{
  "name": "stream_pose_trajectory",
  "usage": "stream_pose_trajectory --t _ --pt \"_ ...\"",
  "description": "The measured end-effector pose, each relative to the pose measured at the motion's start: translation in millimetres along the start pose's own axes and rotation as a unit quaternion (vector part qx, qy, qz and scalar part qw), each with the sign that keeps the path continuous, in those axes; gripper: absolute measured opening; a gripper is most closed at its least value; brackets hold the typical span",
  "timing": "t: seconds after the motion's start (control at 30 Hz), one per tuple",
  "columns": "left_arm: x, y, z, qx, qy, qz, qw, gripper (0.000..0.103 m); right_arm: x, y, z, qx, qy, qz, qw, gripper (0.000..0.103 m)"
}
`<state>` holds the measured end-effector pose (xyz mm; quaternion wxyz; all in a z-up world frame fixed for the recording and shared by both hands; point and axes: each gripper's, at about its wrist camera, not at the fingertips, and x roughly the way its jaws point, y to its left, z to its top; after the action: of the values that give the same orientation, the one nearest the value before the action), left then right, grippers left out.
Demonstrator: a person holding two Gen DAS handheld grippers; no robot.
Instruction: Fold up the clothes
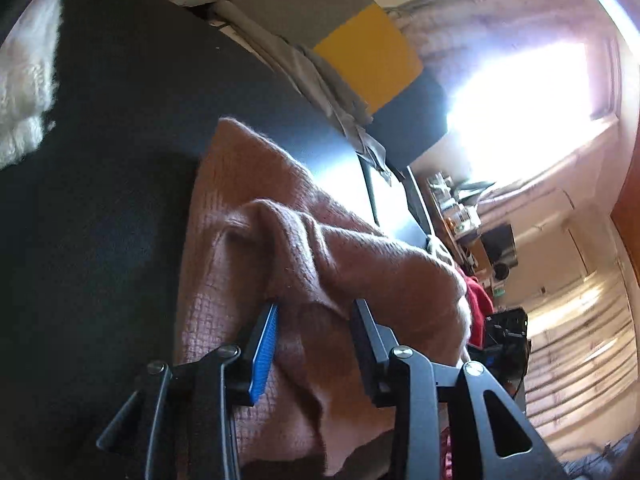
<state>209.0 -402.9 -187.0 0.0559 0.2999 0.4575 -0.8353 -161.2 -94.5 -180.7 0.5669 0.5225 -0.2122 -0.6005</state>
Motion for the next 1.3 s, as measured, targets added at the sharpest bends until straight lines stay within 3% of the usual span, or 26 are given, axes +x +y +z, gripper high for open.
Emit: stream_pose_trajectory --t 0.03,0.1,0.13,0.17,0.23,0.3,0.47,0.57,0.6,0.63,0.7,0.73,0.87,0.97,1.07,1.1,1.13,1.2,1.23,1.3 --pt "-2.3 -0.7 1.4 0.002 -0.002 -0.003 1.0 0.033 2.3 0.7 0.2 -0.004 0.001 -0.006 1.0 0.075" --pt "-6.6 -3.0 9.3 -0.004 -0.012 -0.023 0.9996 0.02 6.7 2.2 1.4 -0.015 0.003 -0.019 1.0 0.073" --pt "-8.7 -4.1 13.2 -0.007 -0.017 -0.034 0.9993 0.01 8.4 6.0 0.7 -0.027 0.006 -0.034 0.999 0.067" --pt "-10.9 -5.3 17.1 -0.01 -0.022 -0.044 0.9988 0.007 8.9 10.6 0.1 -0.043 0.008 -0.053 0.998 0.062" --pt "-15.2 -7.6 25.0 -0.015 -0.032 -0.064 0.9973 0.006 9.5 16.6 1.3 -0.064 0.013 -0.08 0.995 0.034" --pt "-19.5 -9.9 32.8 -0.021 -0.042 -0.084 0.9953 0.006 5.3 21.3 4.9 -0.076 0.012 -0.093 0.993 0.02" --pt "-28.9 -13.6 51.4 -0.035 -0.064 -0.124 0.9895 0.006 -11.7 25.9 32.5 -0.069 -0.042 -0.065 0.995 0.017" --pt "-26.7 -4.0 56.8 -0.037 -0.062 -0.093 0.9931 0.0 -18.2 7.3 56.6 -0.029 -0.084 -0.064 0.994 0.017" --pt "-26.0 -0.8 58.6 -0.038 -0.061 -0.082 0.994 0.001 -17.7 -7.0 64.9 -0.001 -0.099 -0.074 0.992 0.017" --pt "-25.3 2.4 60.4 -0.038 -0.061 -0.072 0.9948 0.008 -17.0 -21.4 72.6 0.029 -0.113 -0.08 0.99 0.017" --pt "-23.9 8.8 64.0 -0.04 -0.059 -0.05 0.9962 0.015 -13.7 -52.2 79.1 0.103 -0.123 -0.043 0.986 0.021" --pt "-23.2 12.0 65.8 -0.04 -0.058 -0.04 0.9967 0.015 -14.1 -54.2 78.2 0.107 -0.125 -0.039 0.986 0.027" --pt "-20.3 24.8 73.0 -0.043 -0.056 0.003 0.9975 0.018 -16.2 -61.2 74.6 0.122 -0.133 -0.026 0.983 0.033" --pt "-18.2 34.4 78.4 -0.045 -0.053 0.034 0.997 0.018 -29.0 -41.7 70.7 0.073 -0.123 -0.044 0.989 0.05" --pt "-16.1 35.7 64.6 -0.068 0.009 -0.002 0.9976 0.022 -32.7 -22.5 61.4 0.046 -0.09 -0.022 0.995 0.059" --pt "-19.6 33.4 58.8 -0.07 0.016 -0.02 0.9972 0.022 -34.0 -16.1 58.2 0.037 -0.079 -0.015 0.996 0.067" --pt "-23.5 28.1 52.7 -0.069 0.017 -0.049 0.9963 0.023 -35.2 -9.7 55.1 0.027 -0.068 -0.008 0.997 0.077" --pt "-26.0 14.7 40.9 -0.07 0.025 -0.119 0.9901 0.028 -32.5 -1.2 50.4 0.02 -0.053 0.006 0.998 0.082" --pt "-22.1 6.9 35.8 -0.067 0.038 -0.137 0.9876 0.029 -26.7 -1.1 49.6 0.028 -0.05 0.017 0.998 0.083" --pt "-12.0 -4.5 26.2 -0.051 0.055 -0.124 0.9895 0.029 -10.2 -4.3 50.8 0.045 -0.044 0.026 0.998 0.086"
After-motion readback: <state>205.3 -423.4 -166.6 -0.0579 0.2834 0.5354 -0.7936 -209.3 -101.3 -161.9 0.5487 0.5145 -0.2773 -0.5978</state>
